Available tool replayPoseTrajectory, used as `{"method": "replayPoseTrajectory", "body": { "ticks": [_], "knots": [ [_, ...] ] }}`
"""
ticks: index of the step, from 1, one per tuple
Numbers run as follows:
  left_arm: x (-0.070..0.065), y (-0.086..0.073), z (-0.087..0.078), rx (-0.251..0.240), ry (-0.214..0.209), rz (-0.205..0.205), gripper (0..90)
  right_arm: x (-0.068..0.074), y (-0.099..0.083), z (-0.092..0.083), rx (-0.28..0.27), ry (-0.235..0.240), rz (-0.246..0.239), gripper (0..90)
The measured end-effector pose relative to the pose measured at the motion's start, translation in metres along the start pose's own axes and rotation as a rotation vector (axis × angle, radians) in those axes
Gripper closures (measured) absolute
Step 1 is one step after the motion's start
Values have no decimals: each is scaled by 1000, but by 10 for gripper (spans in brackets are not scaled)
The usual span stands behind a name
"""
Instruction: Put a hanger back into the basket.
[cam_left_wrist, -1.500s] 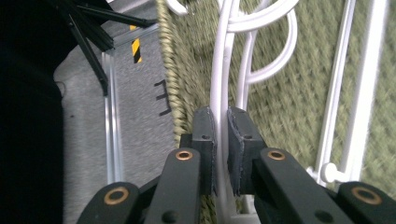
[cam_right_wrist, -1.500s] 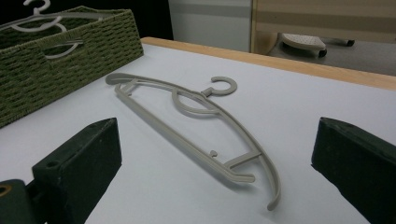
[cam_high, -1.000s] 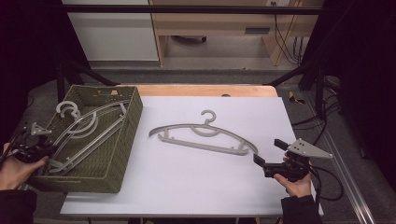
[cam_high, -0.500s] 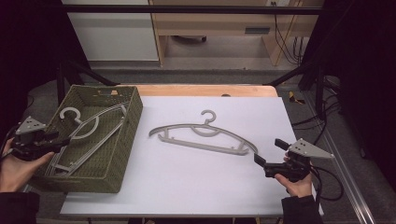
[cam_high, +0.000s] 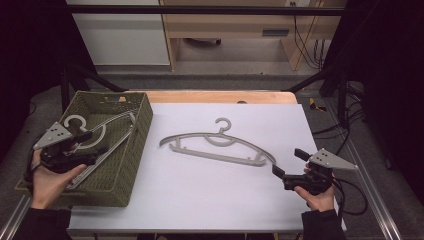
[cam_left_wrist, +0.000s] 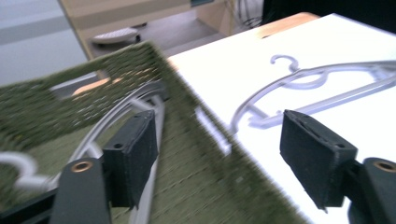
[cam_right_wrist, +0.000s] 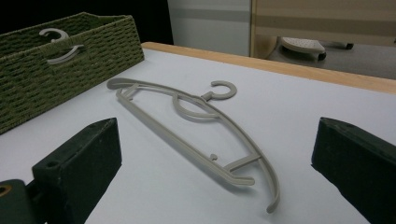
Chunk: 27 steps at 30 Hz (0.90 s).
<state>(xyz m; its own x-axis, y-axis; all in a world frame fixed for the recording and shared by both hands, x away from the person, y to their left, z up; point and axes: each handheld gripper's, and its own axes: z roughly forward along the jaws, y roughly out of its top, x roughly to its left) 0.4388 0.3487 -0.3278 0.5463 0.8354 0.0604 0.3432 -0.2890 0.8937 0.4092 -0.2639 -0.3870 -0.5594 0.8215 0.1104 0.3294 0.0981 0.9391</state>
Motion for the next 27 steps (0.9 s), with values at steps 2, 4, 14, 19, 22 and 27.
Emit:
{"method": "replayPoseTrajectory", "body": {
  "ticks": [2,4,14,19,22,27],
  "knots": [
    [-10,2,5,-14,-27,2,252,0,0,1,2,-3,2,18],
    [-19,4,11,-19,-52,11,229,0,0,1,6,-5,1,18],
    [-58,12,37,-18,-138,31,155,0,0,1,6,-3,2,18],
    [-76,21,52,9,-172,56,146,0,0,1,6,-2,3,18],
    [-86,28,63,10,-185,63,142,0,0,1,3,-1,0,18],
    [-98,37,82,30,-216,73,143,0,0,0,2,0,2,18]
  ]
}}
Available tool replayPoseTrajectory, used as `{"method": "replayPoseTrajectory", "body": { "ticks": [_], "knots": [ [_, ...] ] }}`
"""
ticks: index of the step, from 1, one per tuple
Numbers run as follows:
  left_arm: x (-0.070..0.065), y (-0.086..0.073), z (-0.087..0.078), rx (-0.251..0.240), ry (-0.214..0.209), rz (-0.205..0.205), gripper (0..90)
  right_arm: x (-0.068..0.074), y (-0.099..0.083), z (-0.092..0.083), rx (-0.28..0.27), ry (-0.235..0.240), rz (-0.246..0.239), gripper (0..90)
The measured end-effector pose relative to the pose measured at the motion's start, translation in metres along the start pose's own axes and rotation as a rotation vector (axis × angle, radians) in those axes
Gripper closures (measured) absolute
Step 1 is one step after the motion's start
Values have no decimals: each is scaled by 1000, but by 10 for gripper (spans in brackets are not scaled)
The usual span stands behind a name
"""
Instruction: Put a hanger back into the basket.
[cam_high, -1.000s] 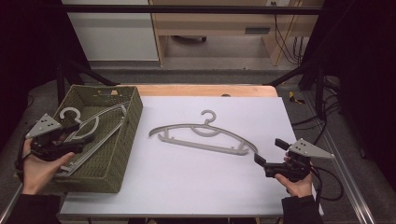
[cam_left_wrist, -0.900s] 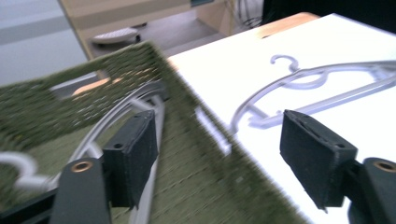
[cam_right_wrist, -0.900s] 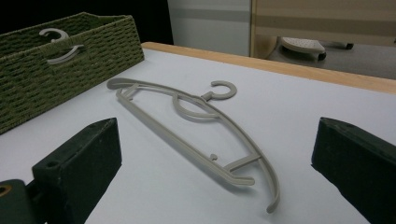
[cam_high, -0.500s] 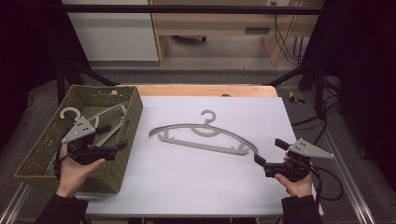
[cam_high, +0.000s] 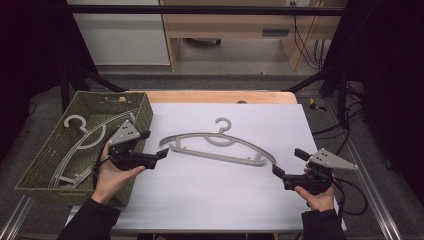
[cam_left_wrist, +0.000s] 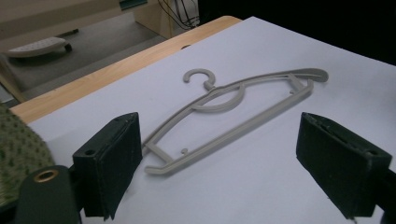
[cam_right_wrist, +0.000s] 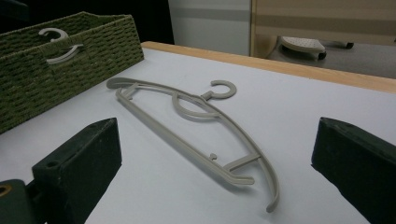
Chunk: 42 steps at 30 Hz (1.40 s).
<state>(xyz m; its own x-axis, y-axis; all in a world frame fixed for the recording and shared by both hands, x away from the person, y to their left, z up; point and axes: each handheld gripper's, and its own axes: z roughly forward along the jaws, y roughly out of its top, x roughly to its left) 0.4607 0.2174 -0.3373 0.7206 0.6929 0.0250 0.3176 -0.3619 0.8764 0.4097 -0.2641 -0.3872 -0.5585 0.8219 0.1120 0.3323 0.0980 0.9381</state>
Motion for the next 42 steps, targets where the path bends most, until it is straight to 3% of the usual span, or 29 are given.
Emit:
{"method": "replayPoseTrajectory", "body": {
  "ticks": [5,7,16,26,30,35,42],
  "knots": [
    [-3,6,21,18,-17,-8,149,1,0,0,-3,4,0,18],
    [-4,8,28,28,6,2,149,1,0,0,-1,5,-3,18],
    [4,10,71,87,28,-24,162,1,1,-1,-8,11,-3,18],
    [27,-6,121,185,74,-62,217,3,0,3,0,23,-6,18],
    [36,-14,135,207,90,-83,245,3,0,3,0,25,-5,19],
    [45,-24,150,260,111,-76,279,3,0,3,-2,31,-7,19],
    [58,-35,167,266,145,-114,329,3,0,4,-3,33,-3,19]
  ]
}}
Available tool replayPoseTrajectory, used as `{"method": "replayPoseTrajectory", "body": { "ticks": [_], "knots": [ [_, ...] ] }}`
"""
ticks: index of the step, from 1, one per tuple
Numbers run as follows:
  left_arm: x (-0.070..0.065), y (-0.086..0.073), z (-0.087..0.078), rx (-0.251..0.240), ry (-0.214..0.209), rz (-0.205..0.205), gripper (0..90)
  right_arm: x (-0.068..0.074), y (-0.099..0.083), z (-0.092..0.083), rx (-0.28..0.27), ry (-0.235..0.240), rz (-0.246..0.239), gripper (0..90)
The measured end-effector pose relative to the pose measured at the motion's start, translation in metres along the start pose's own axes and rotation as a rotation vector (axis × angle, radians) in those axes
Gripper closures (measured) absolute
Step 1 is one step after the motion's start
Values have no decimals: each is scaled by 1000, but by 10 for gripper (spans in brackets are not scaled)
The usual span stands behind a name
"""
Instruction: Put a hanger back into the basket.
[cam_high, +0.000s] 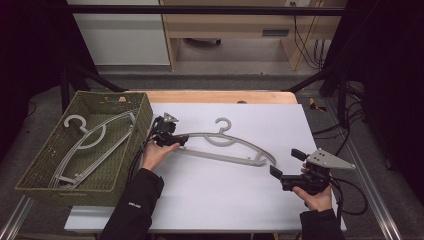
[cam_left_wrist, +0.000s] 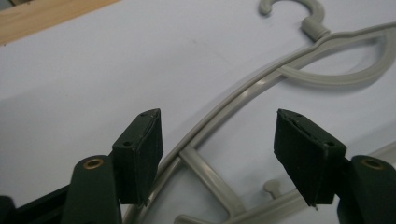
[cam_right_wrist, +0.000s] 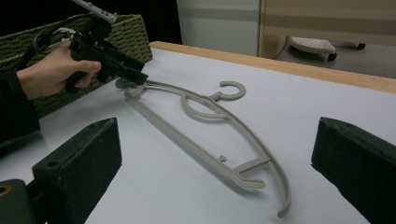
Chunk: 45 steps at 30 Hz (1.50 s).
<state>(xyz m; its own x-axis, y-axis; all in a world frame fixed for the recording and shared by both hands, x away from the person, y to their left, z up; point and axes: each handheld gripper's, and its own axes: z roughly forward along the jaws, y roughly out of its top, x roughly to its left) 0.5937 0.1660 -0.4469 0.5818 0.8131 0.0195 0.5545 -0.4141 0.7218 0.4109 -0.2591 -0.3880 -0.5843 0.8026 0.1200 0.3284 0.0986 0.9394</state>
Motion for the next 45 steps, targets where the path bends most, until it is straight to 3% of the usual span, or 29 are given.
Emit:
{"method": "replayPoseTrajectory", "body": {
  "ticks": [3,7,14,16,23,27,29,33,38,45],
  "knots": [
    [2,-3,7,25,13,-7,354,-1,0,-1,3,1,-4,19],
    [3,-6,14,62,40,13,403,0,0,-1,-1,0,-1,19],
    [5,-7,14,73,74,31,523,1,0,1,2,2,-2,19],
    [5,-8,15,82,87,50,529,1,0,0,-1,4,-3,19],
    [5,-8,19,88,79,39,506,1,0,1,3,2,-5,19],
    [2,-8,14,125,83,45,542,2,0,1,1,7,-2,19],
    [-3,-8,10,134,88,55,630,2,0,0,0,7,-2,19],
    [-12,-10,0,176,81,78,688,2,1,0,1,7,-9,19],
    [-20,-20,-14,181,61,61,753,3,1,0,3,7,-7,19],
    [-41,-41,-38,189,61,79,779,4,2,-1,-5,6,-9,19]
  ]
}}
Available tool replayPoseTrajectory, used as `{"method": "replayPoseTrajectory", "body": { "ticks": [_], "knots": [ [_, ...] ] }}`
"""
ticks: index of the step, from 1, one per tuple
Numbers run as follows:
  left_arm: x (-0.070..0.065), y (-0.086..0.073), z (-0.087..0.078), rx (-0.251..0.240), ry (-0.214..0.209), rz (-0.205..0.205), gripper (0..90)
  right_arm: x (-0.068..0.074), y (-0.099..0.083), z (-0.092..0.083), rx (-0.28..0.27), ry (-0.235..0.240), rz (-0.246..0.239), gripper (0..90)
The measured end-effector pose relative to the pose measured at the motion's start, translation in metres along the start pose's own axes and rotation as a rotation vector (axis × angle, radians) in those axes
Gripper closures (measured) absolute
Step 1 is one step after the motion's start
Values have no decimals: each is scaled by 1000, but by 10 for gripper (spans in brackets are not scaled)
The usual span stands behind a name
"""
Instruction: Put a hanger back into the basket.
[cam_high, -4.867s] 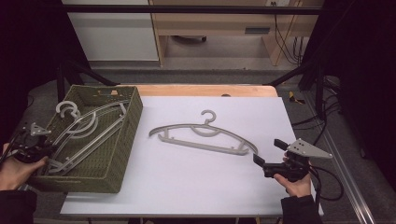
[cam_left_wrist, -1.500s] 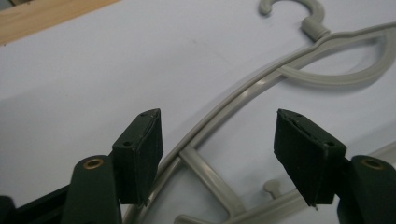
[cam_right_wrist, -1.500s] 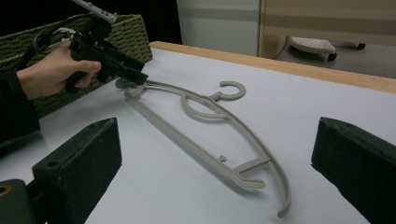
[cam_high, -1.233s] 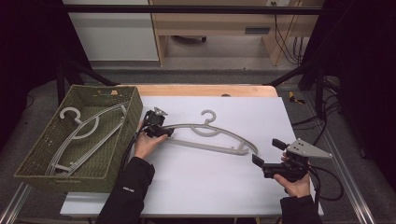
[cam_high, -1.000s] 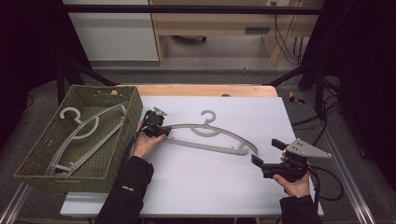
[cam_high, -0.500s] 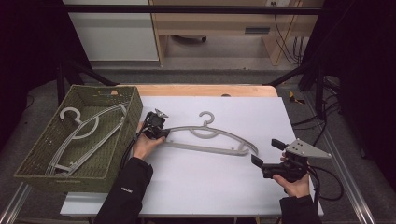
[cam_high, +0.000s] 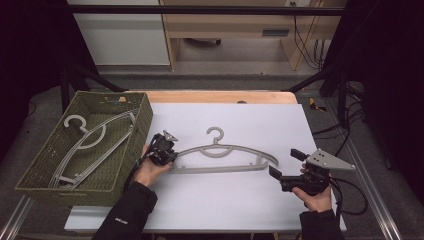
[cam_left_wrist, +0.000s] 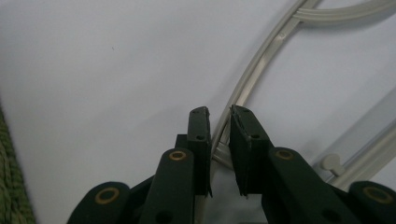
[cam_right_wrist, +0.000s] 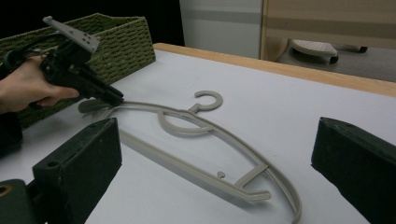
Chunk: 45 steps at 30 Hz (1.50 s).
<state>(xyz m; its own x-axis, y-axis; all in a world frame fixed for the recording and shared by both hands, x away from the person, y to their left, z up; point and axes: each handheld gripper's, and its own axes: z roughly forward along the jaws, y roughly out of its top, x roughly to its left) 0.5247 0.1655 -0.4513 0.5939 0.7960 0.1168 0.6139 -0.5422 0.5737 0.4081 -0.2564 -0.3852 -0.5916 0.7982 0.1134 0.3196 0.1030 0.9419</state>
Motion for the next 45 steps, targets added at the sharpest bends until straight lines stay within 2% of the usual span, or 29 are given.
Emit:
{"method": "replayPoseTrajectory", "body": {
  "ticks": [3,5,6,7,9,10,12,14,15,19,21,25,26,27,29,32,34,37,41,45],
  "knots": [
    [-9,-6,-7,22,0,9,782,0,0,1,5,1,-5,19],
    [-12,-6,-9,28,4,38,780,1,0,1,3,-1,-2,19],
    [-12,-6,-8,22,7,44,752,1,0,2,7,-1,-3,19],
    [-11,-5,-6,12,-1,41,685,1,-1,2,7,-1,-3,19],
    [-9,-4,0,-9,-40,57,653,1,-1,3,8,0,-2,19],
    [-7,-3,4,0,-41,58,634,2,-1,3,10,-1,-1,19],
    [-3,-3,9,3,-74,51,625,1,-1,3,9,-2,-1,19],
    [-2,-3,10,-4,-89,40,657,0,-1,2,8,-2,0,19],
    [-3,-3,9,-3,-93,39,707,0,-1,2,7,-2,0,19],
    [-9,-4,5,22,-80,68,736,0,-1,1,8,2,-3,19],
    [-14,-6,2,32,-75,84,751,0,-1,1,6,0,-4,19],
    [-27,-15,-7,35,-89,86,817,0,0,0,6,1,0,19],
    [-31,-18,-10,34,-63,77,819,0,0,0,3,-3,-1,19],
    [-33,-20,-11,36,-61,75,819,0,0,0,4,1,-2,19],
    [-34,-26,-15,30,-74,45,819,0,0,-1,2,0,2,19],
    [-34,-29,-15,14,-83,44,812,0,-1,0,5,0,-4,19],
    [-34,-27,-13,-2,-124,28,754,1,-1,2,5,-2,-3,20],
    [-34,-22,-8,-1,-125,53,718,1,-1,2,8,-2,-2,19],
    [-31,-21,-8,20,-146,57,725,0,0,0,5,0,-4,20],
    [-32,-23,-12,52,-140,66,766,0,0,-1,1,1,-5,20]
  ]
}}
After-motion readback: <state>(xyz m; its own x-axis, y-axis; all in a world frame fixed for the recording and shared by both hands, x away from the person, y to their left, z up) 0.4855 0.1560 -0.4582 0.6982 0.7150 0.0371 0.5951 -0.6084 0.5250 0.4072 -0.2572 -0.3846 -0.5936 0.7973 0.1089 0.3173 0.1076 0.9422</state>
